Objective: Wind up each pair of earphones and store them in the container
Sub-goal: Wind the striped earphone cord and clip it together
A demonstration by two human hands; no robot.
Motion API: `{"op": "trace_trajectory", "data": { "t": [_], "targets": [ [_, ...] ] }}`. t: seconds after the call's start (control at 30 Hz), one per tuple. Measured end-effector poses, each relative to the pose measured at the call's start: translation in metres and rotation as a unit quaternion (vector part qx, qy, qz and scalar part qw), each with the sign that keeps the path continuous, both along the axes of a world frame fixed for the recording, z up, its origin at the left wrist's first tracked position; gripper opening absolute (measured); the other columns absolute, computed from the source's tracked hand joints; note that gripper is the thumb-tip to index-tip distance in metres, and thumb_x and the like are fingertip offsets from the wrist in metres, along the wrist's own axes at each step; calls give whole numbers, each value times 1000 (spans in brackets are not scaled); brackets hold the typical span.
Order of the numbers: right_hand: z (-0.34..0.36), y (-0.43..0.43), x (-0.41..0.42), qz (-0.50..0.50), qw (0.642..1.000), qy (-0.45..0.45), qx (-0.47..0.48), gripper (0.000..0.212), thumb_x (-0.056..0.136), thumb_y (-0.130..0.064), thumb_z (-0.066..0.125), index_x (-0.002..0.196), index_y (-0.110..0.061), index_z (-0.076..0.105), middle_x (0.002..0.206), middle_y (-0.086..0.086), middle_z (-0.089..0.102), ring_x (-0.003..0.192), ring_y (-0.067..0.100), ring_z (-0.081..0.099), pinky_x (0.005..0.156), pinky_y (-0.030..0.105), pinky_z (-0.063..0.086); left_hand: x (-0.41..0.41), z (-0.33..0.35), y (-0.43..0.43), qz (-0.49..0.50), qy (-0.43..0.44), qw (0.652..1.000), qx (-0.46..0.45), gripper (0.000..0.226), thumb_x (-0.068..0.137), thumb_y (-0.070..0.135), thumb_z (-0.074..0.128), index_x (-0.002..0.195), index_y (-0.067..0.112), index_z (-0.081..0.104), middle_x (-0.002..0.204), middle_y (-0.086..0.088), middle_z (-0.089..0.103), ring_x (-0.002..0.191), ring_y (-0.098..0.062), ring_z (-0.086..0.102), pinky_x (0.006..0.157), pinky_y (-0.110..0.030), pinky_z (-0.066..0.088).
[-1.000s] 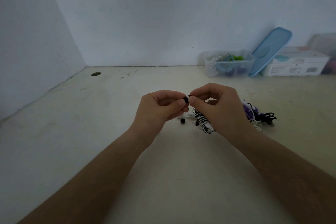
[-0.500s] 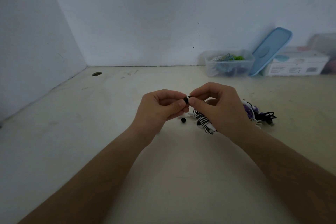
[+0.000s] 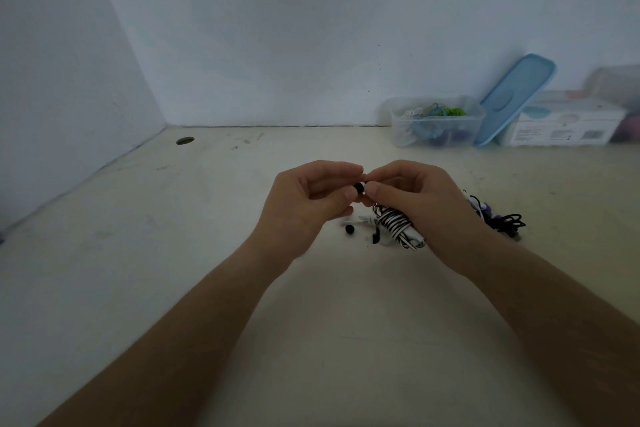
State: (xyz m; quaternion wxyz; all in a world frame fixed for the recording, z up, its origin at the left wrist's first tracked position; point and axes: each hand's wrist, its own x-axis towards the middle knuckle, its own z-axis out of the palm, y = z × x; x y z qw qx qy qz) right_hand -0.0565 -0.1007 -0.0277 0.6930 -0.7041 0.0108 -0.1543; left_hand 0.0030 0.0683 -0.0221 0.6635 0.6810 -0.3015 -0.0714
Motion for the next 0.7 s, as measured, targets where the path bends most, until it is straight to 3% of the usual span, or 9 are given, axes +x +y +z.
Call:
{"op": "trace_trajectory", "data": {
  "t": [0.23,0.33,0.53,0.7],
  "targets": [
    [4,3,-2,21,997,39,60,9,93,-8,62,98,-1,67,73,7,69,55,8,63,47,18,49,0,0,1,10,-14,1000,0,17,90,-1,65,103,7,73,94,-11,77,90,-24,74,78,-31,61],
    [6,2,-2,27,993,36,110,10,94,-9,60,100,-2,64,74,7,67,48,13,56,40,24,47,0,2,2,3,-18,999,39,17,93,9,65,108,6,71,97,-8,76,89,-25,73,76,-31,60],
    [8,0,-2,40,986,34,159,18,98,-10,53,110,-3,65,77,5,63,48,14,56,38,24,44,-6,-1,-1,-74,20,988,137,19,87,12,73,105,7,71,93,-9,77,82,-25,74,75,-32,60],
    [9,0,-2,59,983,22,170,26,99,-8,48,116,-3,68,78,7,55,49,11,52,42,23,45,-6,-2,-2,-72,30,989,125,6,86,0,71,91,4,72,83,-12,75,71,-22,72,68,-27,59]
  ]
}}
